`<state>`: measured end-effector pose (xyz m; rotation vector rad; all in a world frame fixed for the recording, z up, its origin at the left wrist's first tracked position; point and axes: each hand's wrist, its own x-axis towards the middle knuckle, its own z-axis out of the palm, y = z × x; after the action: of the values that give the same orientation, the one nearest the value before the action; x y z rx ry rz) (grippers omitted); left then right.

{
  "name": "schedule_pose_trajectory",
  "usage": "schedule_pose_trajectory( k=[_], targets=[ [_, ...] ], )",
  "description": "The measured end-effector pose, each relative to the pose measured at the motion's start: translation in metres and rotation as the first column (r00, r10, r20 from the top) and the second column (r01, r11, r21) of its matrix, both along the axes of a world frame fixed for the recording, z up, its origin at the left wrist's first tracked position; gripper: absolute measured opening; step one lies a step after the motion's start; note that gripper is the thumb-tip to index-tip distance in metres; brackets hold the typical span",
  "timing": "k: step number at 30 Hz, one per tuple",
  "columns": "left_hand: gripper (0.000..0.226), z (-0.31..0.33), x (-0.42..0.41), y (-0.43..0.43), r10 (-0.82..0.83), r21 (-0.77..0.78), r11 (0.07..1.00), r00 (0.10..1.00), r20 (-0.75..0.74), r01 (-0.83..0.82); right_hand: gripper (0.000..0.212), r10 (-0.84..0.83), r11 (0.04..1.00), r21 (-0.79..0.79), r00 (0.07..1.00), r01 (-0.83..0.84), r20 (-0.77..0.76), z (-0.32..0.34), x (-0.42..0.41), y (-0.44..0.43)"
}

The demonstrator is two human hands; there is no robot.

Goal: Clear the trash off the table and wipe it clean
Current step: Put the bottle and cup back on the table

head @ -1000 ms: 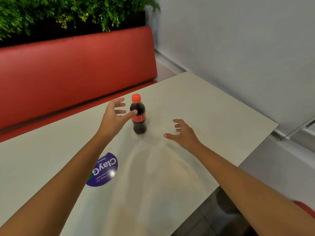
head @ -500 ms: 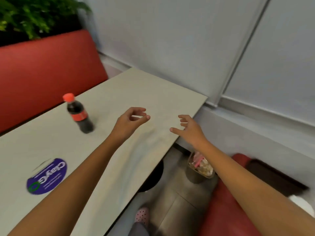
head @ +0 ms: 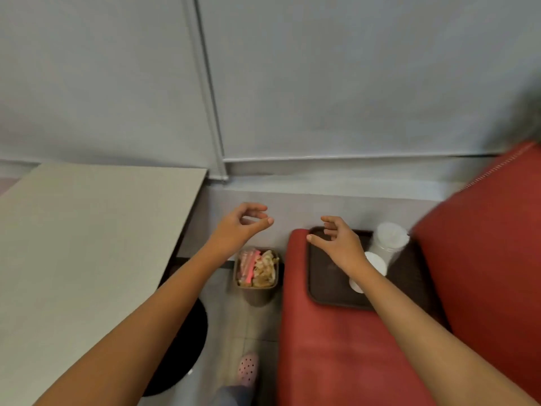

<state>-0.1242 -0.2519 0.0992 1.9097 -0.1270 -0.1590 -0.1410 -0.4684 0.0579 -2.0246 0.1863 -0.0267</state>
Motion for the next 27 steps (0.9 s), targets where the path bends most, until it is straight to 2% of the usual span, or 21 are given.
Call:
schedule_pose_trajectory(
  k=[7,13,22,27],
  targets=[
    [0.021,-0.020,0.027,-0.093,-0.232,0.038,0.972,0.972,-0.039,0.233,0.055,-0.267,0.962,0.039,0.962,0.269,-0.052,-0.028,-0.016,-0.080],
    [0.028,-0.056,0.056,-0.149,-0.359,0.044,0.930,0.928,-0.103,0.365,0.055,-0.415,0.908,0.002,0.901,0.419,-0.124,-0.065,-0.026,-0.127],
    [0.043,-0.136,0.105,-0.197,-0.439,0.033,0.888,0.867,-0.235,0.459,0.067,-0.505,0.861,-0.099,0.813,0.499,-0.289,-0.138,-0.013,-0.167],
    [0.061,-0.179,0.124,-0.219,-0.485,0.121,0.840,0.832,-0.269,0.529,0.079,-0.483,0.868,-0.115,0.768,0.482,-0.421,-0.188,-0.006,-0.176]
  ],
)
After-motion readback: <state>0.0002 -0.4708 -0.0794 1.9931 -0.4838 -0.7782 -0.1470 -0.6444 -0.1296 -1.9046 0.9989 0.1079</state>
